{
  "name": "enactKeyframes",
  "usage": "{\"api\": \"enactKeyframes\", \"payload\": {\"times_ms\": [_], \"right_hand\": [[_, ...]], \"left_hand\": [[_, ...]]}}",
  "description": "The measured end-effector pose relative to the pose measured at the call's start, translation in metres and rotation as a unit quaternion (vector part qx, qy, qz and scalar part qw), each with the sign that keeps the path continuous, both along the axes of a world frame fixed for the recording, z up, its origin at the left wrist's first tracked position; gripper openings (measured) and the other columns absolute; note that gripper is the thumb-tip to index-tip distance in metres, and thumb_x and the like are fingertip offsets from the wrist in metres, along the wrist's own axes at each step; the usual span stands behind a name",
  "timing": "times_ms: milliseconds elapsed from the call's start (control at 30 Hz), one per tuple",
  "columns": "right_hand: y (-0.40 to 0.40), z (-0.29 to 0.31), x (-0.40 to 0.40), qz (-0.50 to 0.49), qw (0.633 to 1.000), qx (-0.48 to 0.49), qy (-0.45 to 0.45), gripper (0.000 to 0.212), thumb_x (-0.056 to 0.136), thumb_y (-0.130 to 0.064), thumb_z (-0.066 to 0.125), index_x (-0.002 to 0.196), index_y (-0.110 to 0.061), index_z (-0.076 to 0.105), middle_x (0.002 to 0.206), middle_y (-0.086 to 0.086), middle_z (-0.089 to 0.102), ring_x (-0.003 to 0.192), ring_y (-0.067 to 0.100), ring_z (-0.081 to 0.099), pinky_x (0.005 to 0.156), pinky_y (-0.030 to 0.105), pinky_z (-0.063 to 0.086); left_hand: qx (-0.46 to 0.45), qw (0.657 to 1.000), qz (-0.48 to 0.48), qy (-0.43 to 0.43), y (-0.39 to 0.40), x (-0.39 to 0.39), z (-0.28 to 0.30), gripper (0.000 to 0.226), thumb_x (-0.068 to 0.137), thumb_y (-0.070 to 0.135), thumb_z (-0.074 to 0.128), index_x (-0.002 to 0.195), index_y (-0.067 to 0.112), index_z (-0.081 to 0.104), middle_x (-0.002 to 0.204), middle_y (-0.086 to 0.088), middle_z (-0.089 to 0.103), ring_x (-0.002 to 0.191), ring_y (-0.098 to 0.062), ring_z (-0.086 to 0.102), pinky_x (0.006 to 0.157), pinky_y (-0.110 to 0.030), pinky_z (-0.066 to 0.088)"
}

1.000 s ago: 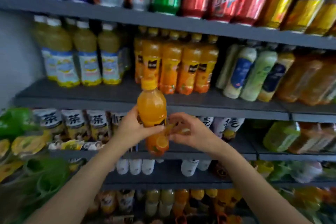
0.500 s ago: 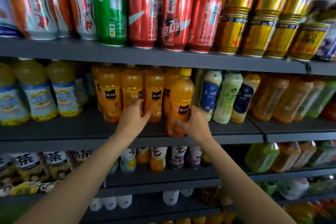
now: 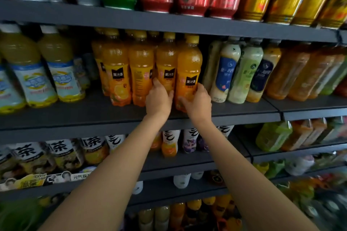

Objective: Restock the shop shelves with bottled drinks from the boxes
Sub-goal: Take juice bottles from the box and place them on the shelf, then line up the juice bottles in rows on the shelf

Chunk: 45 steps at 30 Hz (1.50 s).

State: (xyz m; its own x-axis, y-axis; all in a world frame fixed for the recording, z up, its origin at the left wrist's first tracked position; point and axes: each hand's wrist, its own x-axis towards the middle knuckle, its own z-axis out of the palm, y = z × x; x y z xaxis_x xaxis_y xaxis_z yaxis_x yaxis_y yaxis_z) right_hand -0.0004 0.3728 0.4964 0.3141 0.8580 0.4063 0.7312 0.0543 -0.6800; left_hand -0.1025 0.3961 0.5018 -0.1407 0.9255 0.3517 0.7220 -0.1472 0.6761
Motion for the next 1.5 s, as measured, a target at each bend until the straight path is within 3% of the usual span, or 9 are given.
{"api": "enactKeyframes", "payload": {"times_ms": [167,300,467,700,833,1133,1267,1367,1500], "right_hand": [[0.011,0.003,-0.007,-0.046,0.999,-0.017,-0.002,0.058,0.083,-0.031,0.067,0.127,-0.007,0.039,0.127,0.011,0.048,0.118,0.029,0.047,0.09,0.041,0.042],[0.016,0.006,-0.007,-0.068,0.997,-0.031,-0.005,0.056,0.083,-0.032,0.067,0.124,-0.006,0.038,0.129,0.01,0.047,0.12,0.03,0.046,0.09,0.043,0.042],[0.026,0.016,-0.003,-0.077,0.995,-0.057,0.014,0.053,0.083,-0.027,0.068,0.122,-0.006,0.04,0.129,0.011,0.049,0.118,0.031,0.048,0.088,0.045,0.043],[0.029,0.012,0.011,-0.038,0.997,-0.066,0.012,0.046,0.082,-0.023,0.068,0.121,-0.009,0.045,0.121,0.013,0.057,0.113,0.033,0.054,0.088,0.044,0.046],[0.03,0.01,0.009,-0.06,0.996,-0.055,-0.026,0.047,0.084,-0.025,0.067,0.12,-0.007,0.045,0.121,0.013,0.056,0.113,0.032,0.053,0.084,0.041,0.045],[0.044,0.011,0.007,-0.064,0.995,-0.063,-0.051,0.052,0.085,-0.025,0.065,0.124,-0.001,0.041,0.13,0.016,0.049,0.119,0.033,0.049,0.091,0.044,0.043],[0.047,0.009,0.007,-0.062,0.996,-0.061,-0.034,0.057,0.084,-0.024,0.066,0.127,-0.001,0.037,0.131,0.017,0.045,0.122,0.034,0.046,0.091,0.047,0.043],[0.038,0.01,-0.002,-0.085,0.996,0.015,0.014,0.06,0.084,-0.017,0.064,0.132,-0.002,0.032,0.135,0.019,0.034,0.125,0.035,0.037,0.093,0.044,0.043],[0.018,0.022,-0.047,-0.012,0.973,0.227,0.022,0.041,0.088,-0.013,0.058,0.124,0.0,0.044,0.13,0.018,0.038,0.12,0.029,0.042,0.093,0.022,0.034]], "left_hand": [[-0.038,0.998,0.029,0.038,0.01,0.007,0.012,0.054,0.091,0.03,0.056,0.132,0.005,0.031,0.125,-0.016,0.054,0.112,-0.035,0.056,0.086,-0.044,0.046],[0.006,0.993,0.048,0.108,0.015,0.001,0.007,0.04,0.093,0.024,0.054,0.124,0.007,0.036,0.117,-0.014,0.059,0.102,-0.034,0.061,0.075,-0.04,0.049],[0.047,0.985,0.023,0.163,0.014,-0.008,0.003,0.046,0.09,0.026,0.059,0.124,0.006,0.037,0.112,-0.015,0.061,0.098,-0.033,0.063,0.073,-0.04,0.051],[0.007,0.999,0.02,0.031,0.014,0.014,-0.006,0.057,0.089,0.025,0.059,0.133,0.005,0.029,0.126,-0.017,0.052,0.112,-0.034,0.055,0.085,-0.041,0.047],[0.024,0.997,0.048,0.057,0.021,0.019,-0.012,0.057,0.091,0.022,0.057,0.135,0.004,0.027,0.128,-0.018,0.048,0.115,-0.032,0.052,0.085,-0.039,0.048],[0.037,0.995,0.044,0.087,0.016,0.021,-0.021,0.064,0.094,0.019,0.05,0.144,0.003,0.013,0.136,-0.018,0.042,0.123,-0.031,0.045,0.091,-0.039,0.044],[0.113,0.989,-0.01,0.093,-0.007,0.005,-0.023,0.06,0.089,0.012,0.054,0.141,0.005,0.025,0.134,-0.015,0.043,0.122,-0.03,0.045,0.094,-0.038,0.043],[0.21,0.973,-0.039,0.091,-0.023,-0.024,-0.019,0.048,0.083,0.005,0.056,0.129,0.003,0.044,0.123,-0.016,0.051,0.113,-0.031,0.052,0.089,-0.038,0.047],[0.238,0.969,0.025,0.06,-0.026,-0.079,-0.009,0.042,0.08,0.005,0.058,0.121,0.005,0.049,0.12,-0.014,0.051,0.112,-0.028,0.05,0.093,-0.038,0.044]]}}
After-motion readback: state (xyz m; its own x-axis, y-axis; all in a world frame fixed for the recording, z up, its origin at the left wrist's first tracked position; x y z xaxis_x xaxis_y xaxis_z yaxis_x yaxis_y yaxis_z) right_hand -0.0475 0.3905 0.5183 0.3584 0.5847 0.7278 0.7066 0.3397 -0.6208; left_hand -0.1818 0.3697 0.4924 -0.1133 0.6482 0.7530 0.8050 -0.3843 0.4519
